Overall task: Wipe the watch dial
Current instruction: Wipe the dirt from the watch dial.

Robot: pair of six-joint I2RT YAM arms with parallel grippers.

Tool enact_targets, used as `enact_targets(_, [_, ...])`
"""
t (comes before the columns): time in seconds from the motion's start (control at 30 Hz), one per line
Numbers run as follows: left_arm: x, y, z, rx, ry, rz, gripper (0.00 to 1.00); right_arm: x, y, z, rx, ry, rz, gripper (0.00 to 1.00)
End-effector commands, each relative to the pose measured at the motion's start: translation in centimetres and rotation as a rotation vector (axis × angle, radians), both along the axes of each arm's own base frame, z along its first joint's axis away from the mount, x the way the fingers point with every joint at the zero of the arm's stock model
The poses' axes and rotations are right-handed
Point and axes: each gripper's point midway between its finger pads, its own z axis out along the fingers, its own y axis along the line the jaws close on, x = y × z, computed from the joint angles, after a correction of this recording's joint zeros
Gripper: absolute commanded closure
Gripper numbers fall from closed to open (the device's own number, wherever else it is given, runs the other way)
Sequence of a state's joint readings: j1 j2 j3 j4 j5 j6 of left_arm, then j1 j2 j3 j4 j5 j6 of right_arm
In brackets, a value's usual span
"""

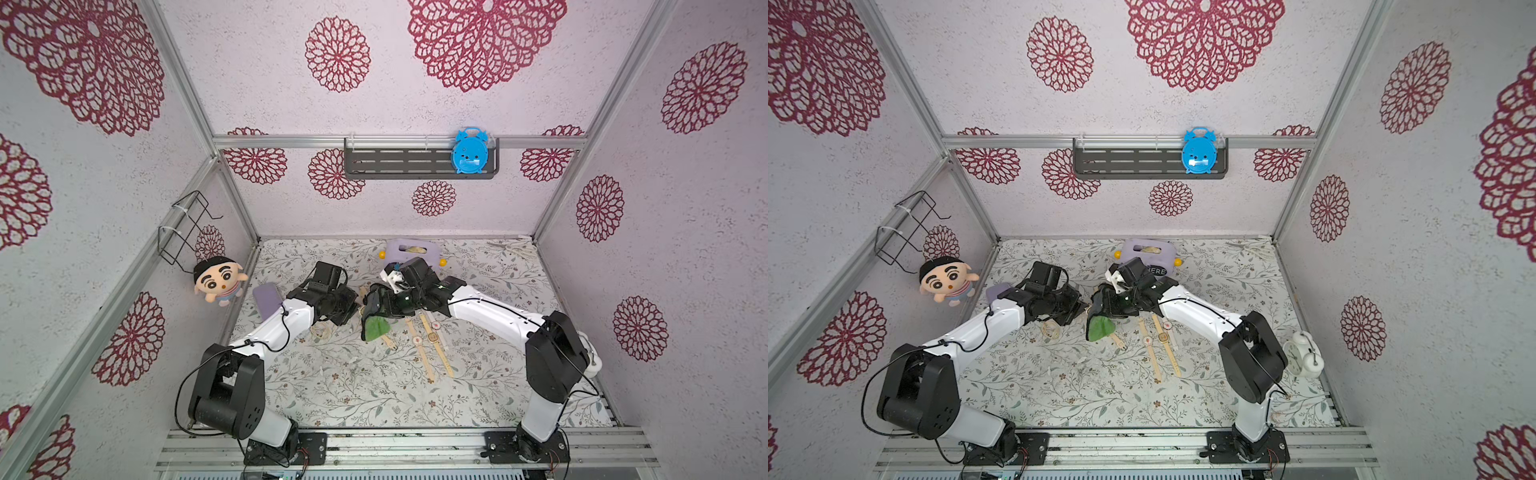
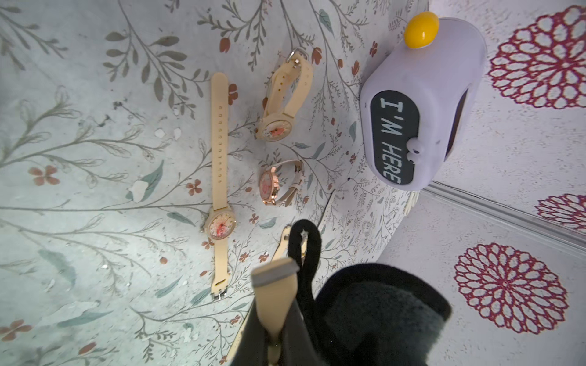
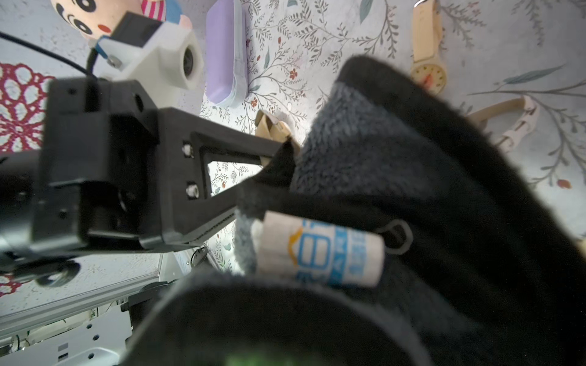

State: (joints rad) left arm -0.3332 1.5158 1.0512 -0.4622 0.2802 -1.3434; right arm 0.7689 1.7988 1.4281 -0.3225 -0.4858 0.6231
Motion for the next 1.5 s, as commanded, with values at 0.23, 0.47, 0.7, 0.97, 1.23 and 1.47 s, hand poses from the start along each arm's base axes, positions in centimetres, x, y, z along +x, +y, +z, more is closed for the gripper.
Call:
enact_targets(0.23, [0.1,-3.3,1.8,-0.069,-0.039,-0.052,1.00,1.7,3.0,-0.9,0.038,0.005,0.031,1.00])
enact_targets(0.47, [-1.0,-4.7,0.9,-0.105,-0.021,-0.078,1.00,4.5,4.6,-0.6,0.043,-0.019,0.026,1.00])
enact_targets(0.7, [-2.7,-5.8,-0.1,-0.144,0.002,-0.143,1.00,8.8,4.0,0.5,0.054,-0.045,-0.025,1.00])
enact_targets(0.97, [-4.5,-5.8,-1.2,-0.221,0.027,-0.178,1.00,12.5,0.9,2.4,0.081,-0.066,-0.106,1.00])
enact_targets(1.23, [-4.9,-4.3,-1.1,-0.192,0.020,-0.169,1.00,12.4,-3.4,3.1,0.067,-0.082,-0.163,1.00])
enact_targets(1.47, [-4.0,-3.2,-1.0,-0.188,0.009,-0.131,1.00,9.9,-5.2,2.8,0.031,-0.089,-0.152,1.00])
